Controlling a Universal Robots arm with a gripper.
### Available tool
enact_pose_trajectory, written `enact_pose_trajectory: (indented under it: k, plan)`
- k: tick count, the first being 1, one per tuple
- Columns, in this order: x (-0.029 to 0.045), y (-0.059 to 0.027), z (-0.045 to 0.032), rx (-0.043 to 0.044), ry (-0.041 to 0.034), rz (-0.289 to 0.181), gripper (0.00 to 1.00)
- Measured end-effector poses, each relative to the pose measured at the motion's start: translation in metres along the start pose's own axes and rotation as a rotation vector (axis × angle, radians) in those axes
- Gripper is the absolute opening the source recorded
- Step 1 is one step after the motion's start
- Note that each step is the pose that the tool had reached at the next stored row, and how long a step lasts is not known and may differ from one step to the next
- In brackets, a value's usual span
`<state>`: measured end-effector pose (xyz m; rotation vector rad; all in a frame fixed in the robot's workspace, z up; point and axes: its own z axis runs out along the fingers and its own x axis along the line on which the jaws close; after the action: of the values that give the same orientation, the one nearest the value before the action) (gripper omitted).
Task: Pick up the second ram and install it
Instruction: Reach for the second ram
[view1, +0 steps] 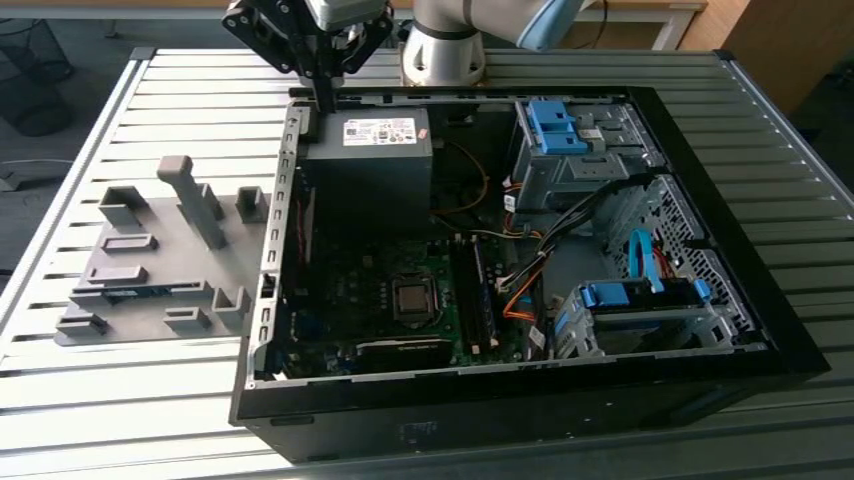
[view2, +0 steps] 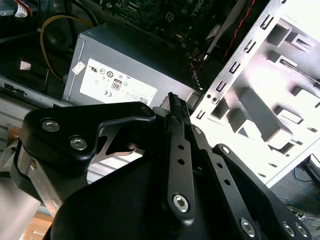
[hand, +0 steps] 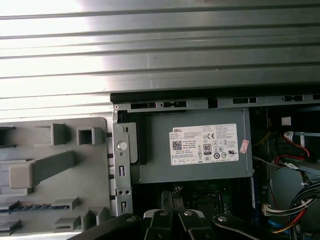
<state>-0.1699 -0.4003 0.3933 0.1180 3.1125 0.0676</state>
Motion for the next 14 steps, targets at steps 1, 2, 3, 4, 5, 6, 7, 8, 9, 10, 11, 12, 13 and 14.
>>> enact_pose_trajectory:
  k: [1,2,3,4,5,6,7,8,9,10,11,12,13,14]
  plan:
    - [0.0002,0.0,0.0,0.0,0.0,0.0,0.11]
    - [0.0014,-0.0001,0.0,0.0,0.0,0.0,0.11]
    - [0.0016,-0.0001,0.0,0.0,0.0,0.0,0.11]
    - [0.0016,-0.0001,-0.0001,0.0,0.0,0.0,0.11]
    - [0.0017,-0.0001,0.0,0.0,0.0,0.0,0.11]
    - [0.0017,-0.0001,-0.0001,0.0,0.0,0.0,0.11]
    - [0.0017,-0.0001,-0.0001,0.0,0.0,0.0,0.11]
    - [0.0028,-0.0002,-0.0001,0.0,0.0,0.0,0.11]
    - [0.0054,-0.0004,-0.0001,0.0,0.0,0.0,0.11]
    - [0.0056,-0.0004,-0.0002,0.0001,0.0001,0.0,0.11]
    - [0.0057,-0.0004,-0.0002,0.0001,0.0,0.0,0.11]
    - [0.0062,-0.0005,-0.0002,0.0,0.0,0.0,0.11]
    - [0.0067,-0.0005,-0.0002,0.0,0.0,0.0,0.11]
    - [0.0075,-0.0006,-0.0002,0.0,0.0,0.0,0.11]
